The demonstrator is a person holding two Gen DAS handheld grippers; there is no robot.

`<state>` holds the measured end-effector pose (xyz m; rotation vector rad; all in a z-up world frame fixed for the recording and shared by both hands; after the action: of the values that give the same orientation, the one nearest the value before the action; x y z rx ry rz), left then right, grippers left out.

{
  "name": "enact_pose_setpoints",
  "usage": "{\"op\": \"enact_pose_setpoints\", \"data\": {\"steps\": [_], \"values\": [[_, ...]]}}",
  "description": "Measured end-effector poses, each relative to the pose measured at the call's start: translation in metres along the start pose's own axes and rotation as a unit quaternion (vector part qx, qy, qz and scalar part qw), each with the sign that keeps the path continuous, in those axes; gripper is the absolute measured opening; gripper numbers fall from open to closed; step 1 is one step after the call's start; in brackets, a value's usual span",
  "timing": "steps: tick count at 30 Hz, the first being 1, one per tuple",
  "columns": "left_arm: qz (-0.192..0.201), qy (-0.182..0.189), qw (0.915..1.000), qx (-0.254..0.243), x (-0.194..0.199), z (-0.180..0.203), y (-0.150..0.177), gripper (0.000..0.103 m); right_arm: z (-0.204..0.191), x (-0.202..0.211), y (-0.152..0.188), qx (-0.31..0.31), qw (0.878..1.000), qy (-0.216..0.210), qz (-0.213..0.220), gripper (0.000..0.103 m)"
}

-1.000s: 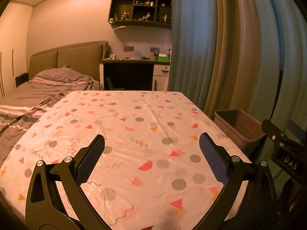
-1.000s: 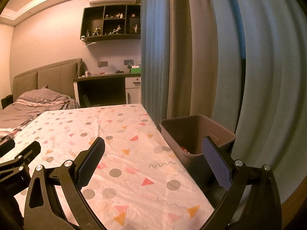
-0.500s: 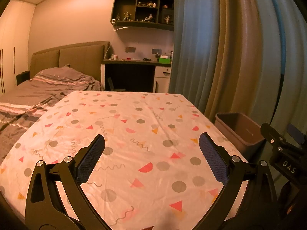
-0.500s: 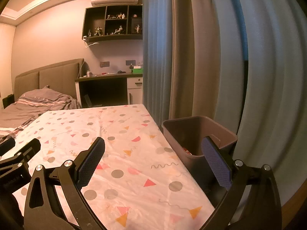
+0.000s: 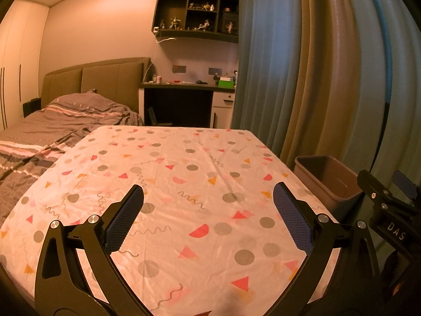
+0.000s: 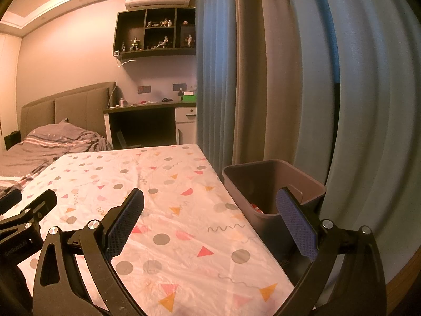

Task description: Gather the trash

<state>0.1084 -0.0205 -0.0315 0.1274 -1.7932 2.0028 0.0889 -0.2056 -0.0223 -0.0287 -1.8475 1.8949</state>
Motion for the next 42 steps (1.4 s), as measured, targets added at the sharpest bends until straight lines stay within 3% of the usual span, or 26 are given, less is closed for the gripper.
{"op": "enact_pose_setpoints", "data": {"steps": [42], "values": [[0.002, -0.006, 1.0, 0.002, -0.0006, 0.0014, -0.006, 0.097, -0.0026, 0.0012, -0.0008, -0.001, 1.0, -0.001, 0.002, 0.097]]}}
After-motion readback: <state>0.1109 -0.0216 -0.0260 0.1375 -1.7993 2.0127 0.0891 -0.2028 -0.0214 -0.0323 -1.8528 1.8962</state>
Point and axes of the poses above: each gripper's, at about its wrist camera, not at the fingertips, and x roughly against the way its jaws point, z to its right, y to its underside, the point moved 6 cm from there along -x, roughly the way its jaws point, and after that the axes turned 13 degrees about y, right-handed, at the moved point
